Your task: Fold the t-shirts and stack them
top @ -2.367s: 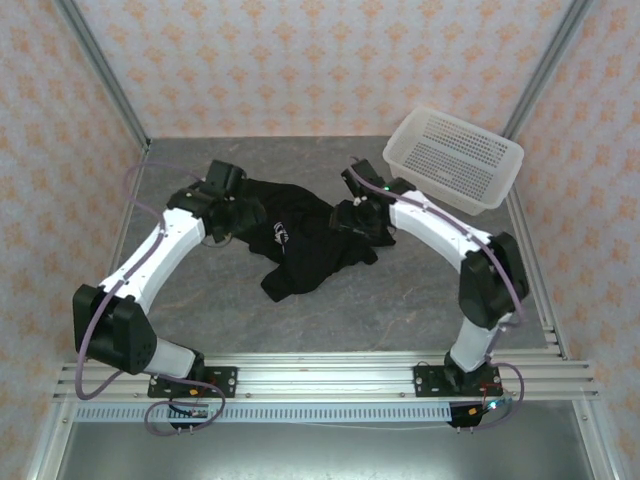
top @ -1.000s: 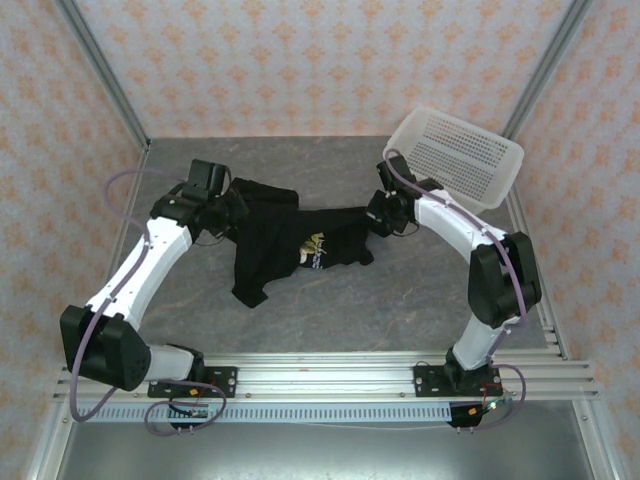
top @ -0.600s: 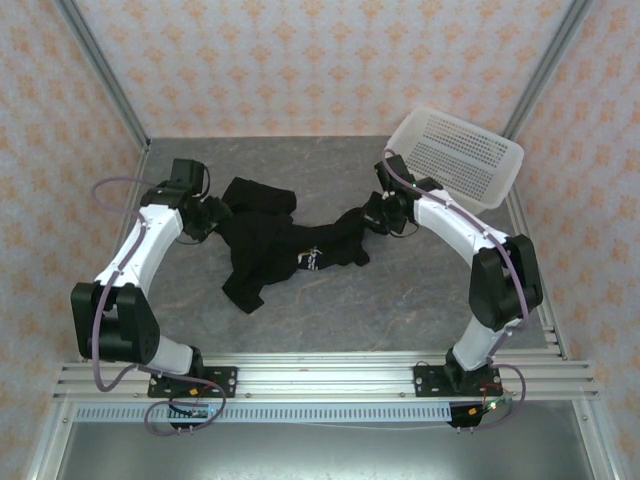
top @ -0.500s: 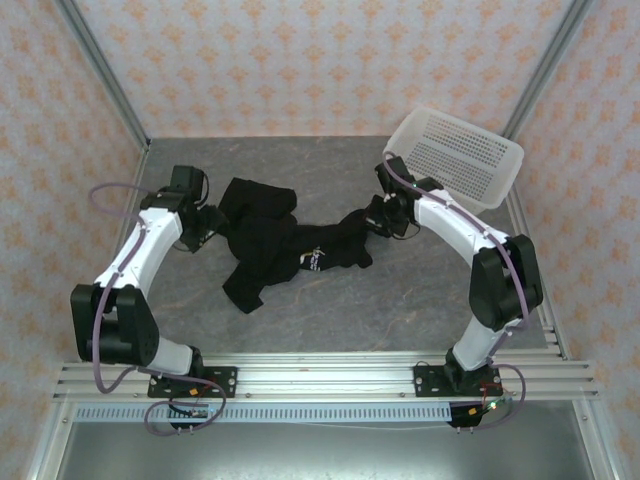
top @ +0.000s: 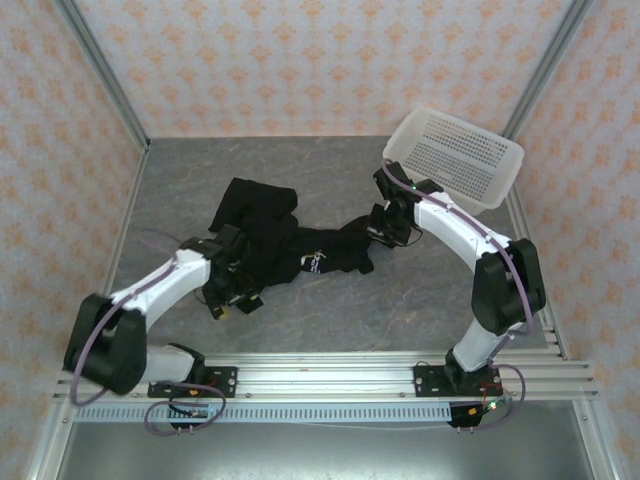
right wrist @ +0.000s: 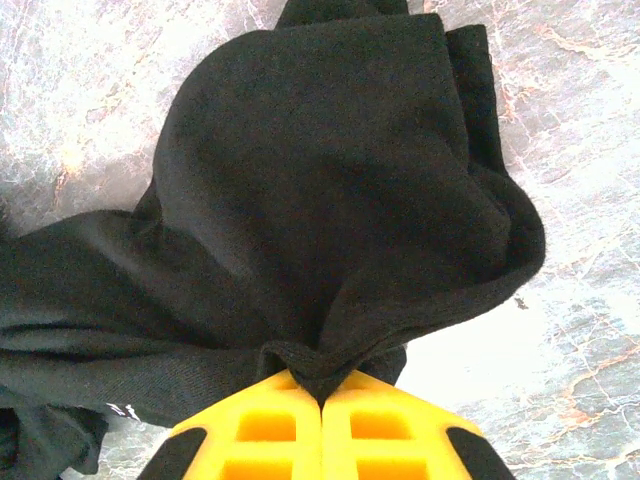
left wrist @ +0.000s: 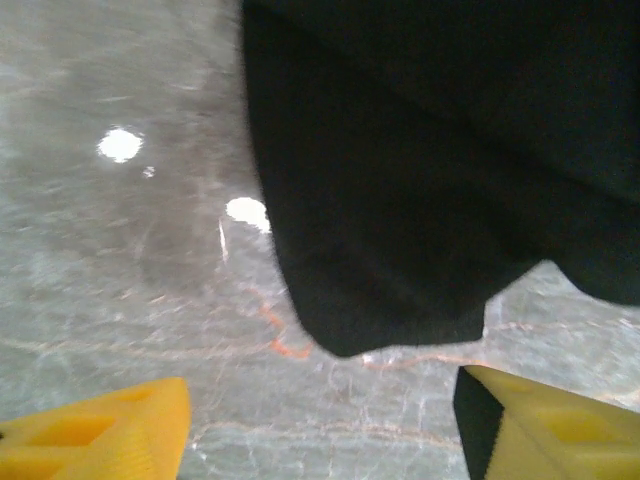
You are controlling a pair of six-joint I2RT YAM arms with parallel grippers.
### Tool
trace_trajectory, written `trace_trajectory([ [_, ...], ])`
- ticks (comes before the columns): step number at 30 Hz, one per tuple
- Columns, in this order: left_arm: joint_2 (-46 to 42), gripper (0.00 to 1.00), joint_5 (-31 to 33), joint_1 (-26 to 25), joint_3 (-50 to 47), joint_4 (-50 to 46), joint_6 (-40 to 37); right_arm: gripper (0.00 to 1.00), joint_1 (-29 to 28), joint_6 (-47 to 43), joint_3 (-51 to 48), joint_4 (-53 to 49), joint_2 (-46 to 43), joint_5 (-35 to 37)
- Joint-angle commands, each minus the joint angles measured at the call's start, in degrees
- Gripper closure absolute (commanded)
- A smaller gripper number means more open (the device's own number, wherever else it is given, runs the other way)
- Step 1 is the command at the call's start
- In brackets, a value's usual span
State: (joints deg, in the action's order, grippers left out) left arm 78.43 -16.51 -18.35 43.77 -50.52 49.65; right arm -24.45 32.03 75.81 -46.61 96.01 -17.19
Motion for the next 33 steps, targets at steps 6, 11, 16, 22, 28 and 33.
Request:
trace_trajectory([
  [6,13.0,0.77,7.8,-2.3,4.0,4.4,-2.0,1.0,0.2,-2.5,0.6,-4.1,-2.0,3.0],
  [11,5.6,1.0,20.1,-2.2,13.5,-4.0,-3.3,1.0,2.3,-3.8,3.9,-5.0,-3.9,6.2],
  [16,-2.2,1.0,24.8,-0.9,26.5,-6.3,-4.6,1.0,3.9,-6.9,13.6,-5.9,-4.0,8.2],
  [22,-2.4,1.0,21.1,6.5,42.6,-2.6,-5.5,1.0,5.5,-10.3,27.8,-4.8,-1.8,10.5],
  [28,1.9,1.0,17.7,12.1,62.3,0.2,-7.3,1.0,7.4,-11.3,40.3,1.8,-2.2,12.7],
  [33,0.8,1.0,20.9,13.7,71.4,0.6,-9.1,1.0,7.3,-12.1,41.4,8.7,-8.0,11.9],
])
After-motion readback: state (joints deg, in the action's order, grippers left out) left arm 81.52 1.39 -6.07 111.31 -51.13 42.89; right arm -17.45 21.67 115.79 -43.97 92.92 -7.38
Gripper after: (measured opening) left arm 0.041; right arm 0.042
